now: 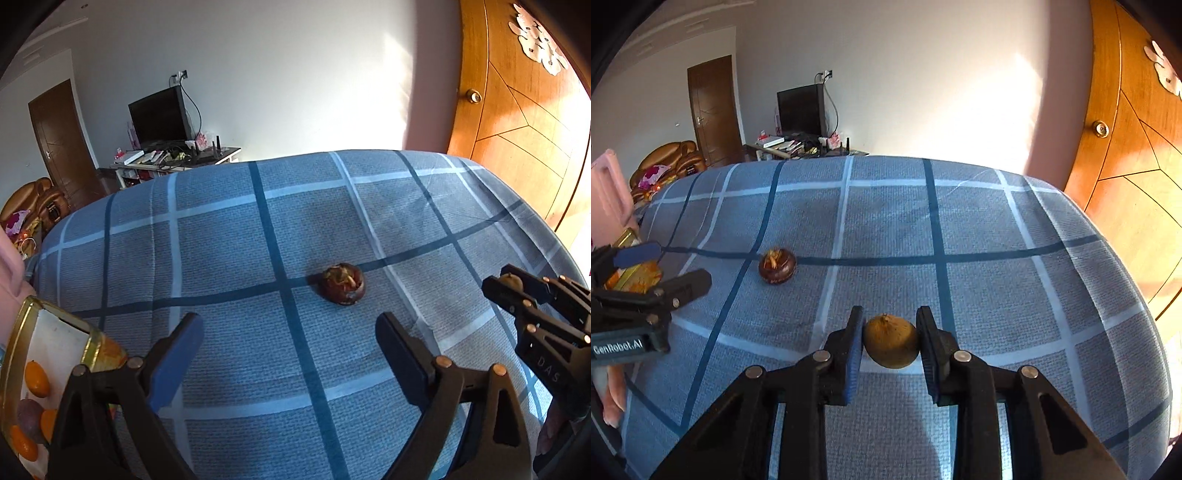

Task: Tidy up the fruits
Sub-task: 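Move both tools back toward the remaining fruits on the tablecloth, then grasp the dark brown fruit with the left tool while the right grasps the yellow-brown fruit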

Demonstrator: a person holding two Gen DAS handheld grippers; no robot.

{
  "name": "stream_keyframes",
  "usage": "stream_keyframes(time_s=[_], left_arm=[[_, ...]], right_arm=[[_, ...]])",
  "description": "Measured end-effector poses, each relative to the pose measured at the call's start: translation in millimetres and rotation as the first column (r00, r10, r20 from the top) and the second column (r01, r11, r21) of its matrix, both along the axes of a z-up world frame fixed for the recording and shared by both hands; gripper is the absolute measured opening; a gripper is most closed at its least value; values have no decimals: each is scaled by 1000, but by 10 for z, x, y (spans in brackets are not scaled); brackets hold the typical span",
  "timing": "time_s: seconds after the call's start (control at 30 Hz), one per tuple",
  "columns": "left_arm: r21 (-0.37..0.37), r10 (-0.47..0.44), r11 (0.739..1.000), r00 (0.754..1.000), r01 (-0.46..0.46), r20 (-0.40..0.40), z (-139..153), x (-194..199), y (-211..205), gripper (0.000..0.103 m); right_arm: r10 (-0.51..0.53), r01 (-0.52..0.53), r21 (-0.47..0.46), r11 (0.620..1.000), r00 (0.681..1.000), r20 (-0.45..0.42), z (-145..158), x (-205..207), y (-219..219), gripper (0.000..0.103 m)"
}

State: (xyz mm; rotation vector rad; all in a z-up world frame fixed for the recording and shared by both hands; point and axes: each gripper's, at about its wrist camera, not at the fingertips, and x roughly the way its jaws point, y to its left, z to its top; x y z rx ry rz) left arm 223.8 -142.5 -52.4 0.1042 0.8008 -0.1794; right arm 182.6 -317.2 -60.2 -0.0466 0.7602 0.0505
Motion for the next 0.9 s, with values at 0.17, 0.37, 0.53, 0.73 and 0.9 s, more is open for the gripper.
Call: stream_keyframes(time_s=[0.17, 0.37, 0.53, 0.73, 0.9], left_arm=[[2, -69, 998, 997, 69, -15, -93, 134, -236, 84], [12, -95, 995, 994, 95, -47, -207, 402, -369, 80], [-22, -111, 994, 987, 109, -115, -364, 605, -403, 62], [-46, -152, 988, 983, 148, -106, -395, 631, -418, 44], [-23, -172, 985, 982, 171, -80, -391, 533, -439, 44]], right_arm=[[-37, 36, 29, 999, 999, 13, -56, 131, -93, 30], [-46, 45, 25, 999, 999, 25, -136, 173, -153, 30], [-36, 35, 27, 999, 999, 24, -182, 184, -152, 30], [-11, 10, 34, 999, 999, 35, -196, 158, -132, 30], [0, -2, 46, 999, 999, 44, -193, 146, -139, 30]])
